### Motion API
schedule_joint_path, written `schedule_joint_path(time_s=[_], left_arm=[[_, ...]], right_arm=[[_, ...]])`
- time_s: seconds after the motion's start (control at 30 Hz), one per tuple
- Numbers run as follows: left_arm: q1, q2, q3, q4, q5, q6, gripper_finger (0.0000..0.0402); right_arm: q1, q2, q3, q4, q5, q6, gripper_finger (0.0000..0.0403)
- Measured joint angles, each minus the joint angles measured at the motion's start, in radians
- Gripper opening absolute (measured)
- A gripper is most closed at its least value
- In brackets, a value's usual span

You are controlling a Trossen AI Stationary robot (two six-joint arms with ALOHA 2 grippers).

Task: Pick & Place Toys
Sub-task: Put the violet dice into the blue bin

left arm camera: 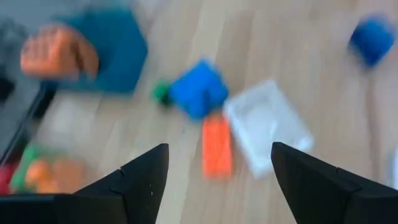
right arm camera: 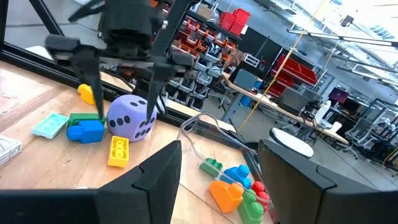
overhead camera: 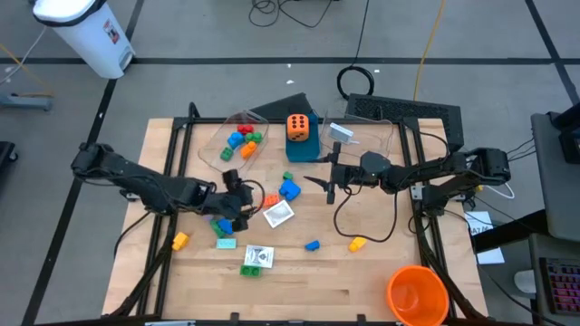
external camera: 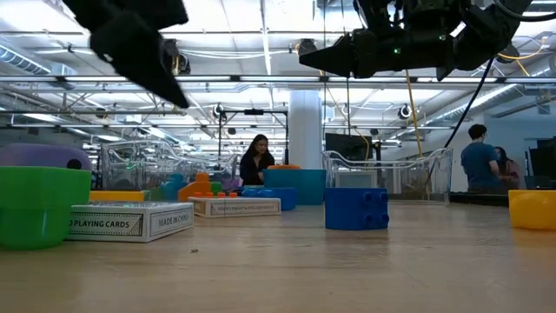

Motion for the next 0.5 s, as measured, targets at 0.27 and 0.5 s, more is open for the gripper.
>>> schedule_joint_path(time_s=[0.27, 0.5], left_arm=[[-0.001, 0.001, 0.190, -0.501, 0.096, -0.230, 0.0276], [0.000, 0.000, 0.271, -0.777, 0.172, -0.439, 0.0274]], right_arm=[[0.000, 0.000, 0.000, -0.001, 0.000, 0.000, 0.0208], [0.000, 0.000, 0.000, -0.004, 0.000, 0.000, 0.0208]])
